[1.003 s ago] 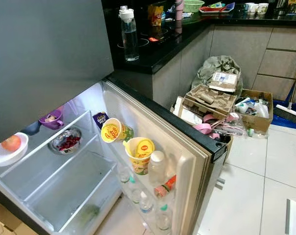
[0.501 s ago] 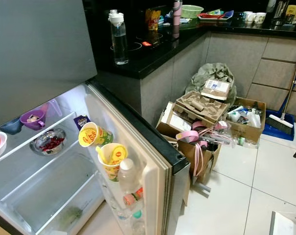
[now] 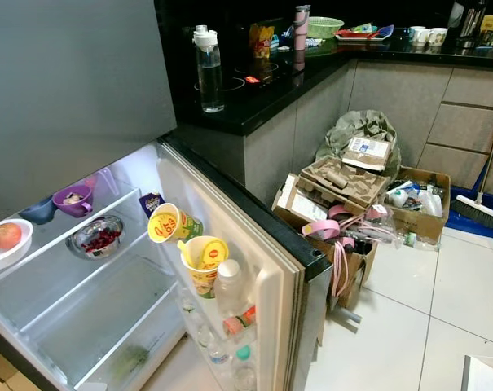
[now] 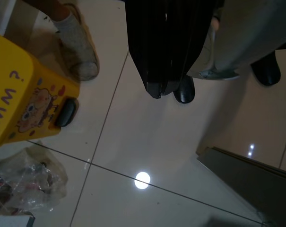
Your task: Restocking fridge
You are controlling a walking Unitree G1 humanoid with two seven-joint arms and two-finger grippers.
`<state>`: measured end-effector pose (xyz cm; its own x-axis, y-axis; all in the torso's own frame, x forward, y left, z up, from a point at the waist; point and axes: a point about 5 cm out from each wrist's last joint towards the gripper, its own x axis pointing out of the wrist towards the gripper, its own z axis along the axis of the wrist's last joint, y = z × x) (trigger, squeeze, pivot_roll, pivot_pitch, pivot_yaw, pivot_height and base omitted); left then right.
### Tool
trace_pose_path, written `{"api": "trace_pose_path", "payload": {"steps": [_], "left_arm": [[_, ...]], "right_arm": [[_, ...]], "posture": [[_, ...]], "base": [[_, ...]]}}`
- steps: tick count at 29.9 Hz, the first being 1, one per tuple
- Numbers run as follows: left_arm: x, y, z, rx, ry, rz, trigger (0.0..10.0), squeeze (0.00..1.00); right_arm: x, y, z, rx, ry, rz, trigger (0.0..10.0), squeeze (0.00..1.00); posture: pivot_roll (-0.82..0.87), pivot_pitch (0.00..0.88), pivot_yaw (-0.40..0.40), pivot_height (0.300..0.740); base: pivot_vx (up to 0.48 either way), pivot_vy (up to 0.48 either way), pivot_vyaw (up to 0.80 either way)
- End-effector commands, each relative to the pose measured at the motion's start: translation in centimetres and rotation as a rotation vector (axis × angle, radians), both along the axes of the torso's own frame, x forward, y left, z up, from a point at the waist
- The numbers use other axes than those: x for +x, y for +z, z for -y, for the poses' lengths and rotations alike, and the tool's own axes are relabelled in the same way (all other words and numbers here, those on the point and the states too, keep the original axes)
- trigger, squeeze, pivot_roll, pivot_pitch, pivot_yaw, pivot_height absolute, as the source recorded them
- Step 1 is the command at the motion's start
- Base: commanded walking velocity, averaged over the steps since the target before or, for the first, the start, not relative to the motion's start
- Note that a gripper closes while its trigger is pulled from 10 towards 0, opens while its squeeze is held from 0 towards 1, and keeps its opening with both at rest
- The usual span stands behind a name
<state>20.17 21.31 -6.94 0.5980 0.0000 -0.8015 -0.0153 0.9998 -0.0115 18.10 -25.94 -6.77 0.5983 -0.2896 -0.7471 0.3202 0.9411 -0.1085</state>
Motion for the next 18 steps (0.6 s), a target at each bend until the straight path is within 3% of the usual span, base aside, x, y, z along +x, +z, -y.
{"api": "trace_pose_path", "payload": {"steps": [1, 16, 18], "left_arm": [[-0.61, -0.26, -0.36, 0.004, 0.008, -0.018, 10.0, 0.00], [-0.58, -0.25, -0.33, -0.003, 0.018, -0.012, 10.0, 0.00], [-0.67, -0.29, -0.39, -0.006, 0.036, -0.012, 10.0, 0.00]], "right_arm": [[-0.11, -0.12, -0.26, -0.004, 0.013, -0.005, 10.0, 0.00], [0.24, 0.04, -0.58, -0.015, 0.026, 0.016, 10.0, 0.00], [0.35, 0.08, -0.70, -0.016, 0.029, 0.020, 10.0, 0.00]], "posture": [[-0.14, 0.080, 0.098, 0.740], [-0.14, 0.081, 0.096, 0.740], [-0.14, 0.083, 0.095, 0.740]], "base": [[0.000, -0.480, 0.00], [0.000, -0.480, 0.00], [0.000, 0.000, 0.00]]}}
